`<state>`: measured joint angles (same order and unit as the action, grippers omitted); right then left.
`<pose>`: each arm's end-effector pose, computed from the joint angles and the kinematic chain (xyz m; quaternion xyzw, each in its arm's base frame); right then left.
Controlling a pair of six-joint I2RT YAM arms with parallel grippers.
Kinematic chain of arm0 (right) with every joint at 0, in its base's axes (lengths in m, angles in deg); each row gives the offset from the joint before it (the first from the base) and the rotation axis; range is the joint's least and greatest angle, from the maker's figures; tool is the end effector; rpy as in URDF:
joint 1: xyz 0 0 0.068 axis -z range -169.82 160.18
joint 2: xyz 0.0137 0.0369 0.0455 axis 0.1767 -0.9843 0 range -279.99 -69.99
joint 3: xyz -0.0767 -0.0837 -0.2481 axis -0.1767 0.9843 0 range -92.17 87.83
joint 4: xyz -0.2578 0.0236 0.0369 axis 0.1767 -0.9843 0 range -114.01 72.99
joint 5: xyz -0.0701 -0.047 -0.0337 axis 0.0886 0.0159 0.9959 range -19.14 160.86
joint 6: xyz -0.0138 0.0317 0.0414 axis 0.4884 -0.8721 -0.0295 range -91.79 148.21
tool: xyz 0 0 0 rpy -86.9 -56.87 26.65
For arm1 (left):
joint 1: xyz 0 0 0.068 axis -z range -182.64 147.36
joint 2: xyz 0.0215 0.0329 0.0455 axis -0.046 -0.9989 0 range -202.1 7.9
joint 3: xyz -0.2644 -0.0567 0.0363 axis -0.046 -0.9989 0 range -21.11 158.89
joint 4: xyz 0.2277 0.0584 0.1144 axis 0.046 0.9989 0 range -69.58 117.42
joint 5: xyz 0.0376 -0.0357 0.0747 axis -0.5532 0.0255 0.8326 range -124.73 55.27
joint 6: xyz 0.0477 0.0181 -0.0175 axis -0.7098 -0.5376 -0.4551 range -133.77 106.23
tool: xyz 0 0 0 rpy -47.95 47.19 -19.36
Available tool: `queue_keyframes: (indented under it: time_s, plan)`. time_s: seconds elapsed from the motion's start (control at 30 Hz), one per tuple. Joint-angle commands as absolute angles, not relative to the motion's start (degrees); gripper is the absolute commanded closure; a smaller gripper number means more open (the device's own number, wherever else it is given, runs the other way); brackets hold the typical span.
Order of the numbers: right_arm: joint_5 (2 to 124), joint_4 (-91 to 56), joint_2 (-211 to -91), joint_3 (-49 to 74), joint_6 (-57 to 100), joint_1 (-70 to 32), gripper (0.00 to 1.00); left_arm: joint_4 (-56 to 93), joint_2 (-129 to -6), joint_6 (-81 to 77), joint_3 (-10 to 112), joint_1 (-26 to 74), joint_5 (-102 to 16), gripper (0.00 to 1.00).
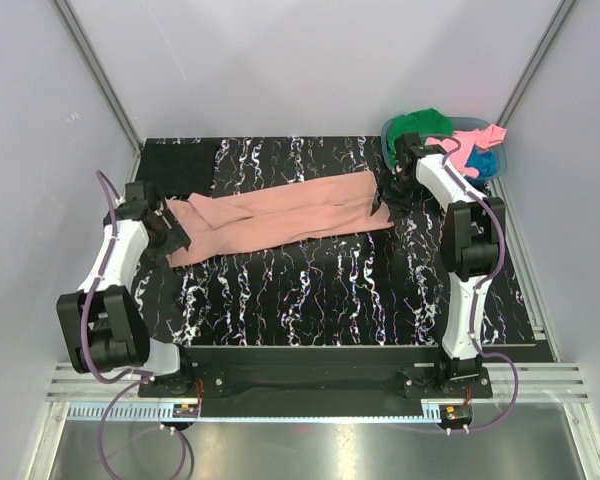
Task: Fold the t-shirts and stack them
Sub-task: Fold the tshirt
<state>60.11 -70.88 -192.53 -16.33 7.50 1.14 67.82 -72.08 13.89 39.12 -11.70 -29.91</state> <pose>0.4401 0.0767 0.2121 0.0857 0.9801 0.1289 0.1247 0.2636 0.0450 0.2463 -0.3164 0.9268 0.0087 0.2020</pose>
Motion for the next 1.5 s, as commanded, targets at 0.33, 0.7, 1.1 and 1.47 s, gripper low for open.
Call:
queue_keyframes:
  time_s: [0.33, 0.7, 1.1, 1.47]
  plan:
    - [55.3, -65.4, -190.8, -8.6, 3.5, 4.9, 0.36, 61.3, -82.0, 8.9, 41.1, -17.8, -39.8, 0.3]
    - [55.2, -61.7, -193.0, -6.7, 2.6, 6.7, 0.35, 63.0, -87.5, 10.0, 42.2, -18.7, -37.8, 0.27]
    - [56.8, -61.6, -195.6, -7.6, 4.1, 6.8, 0.95, 63.0, -92.8, 8.1, 44.2, -20.5, -34.9, 0.65]
    - [61.7, -63.9, -181.7, 10.5, 3.6, 6.7, 1.0, 66.4, -91.8, 7.1, 44.6, -20.5, -26.5, 1.0]
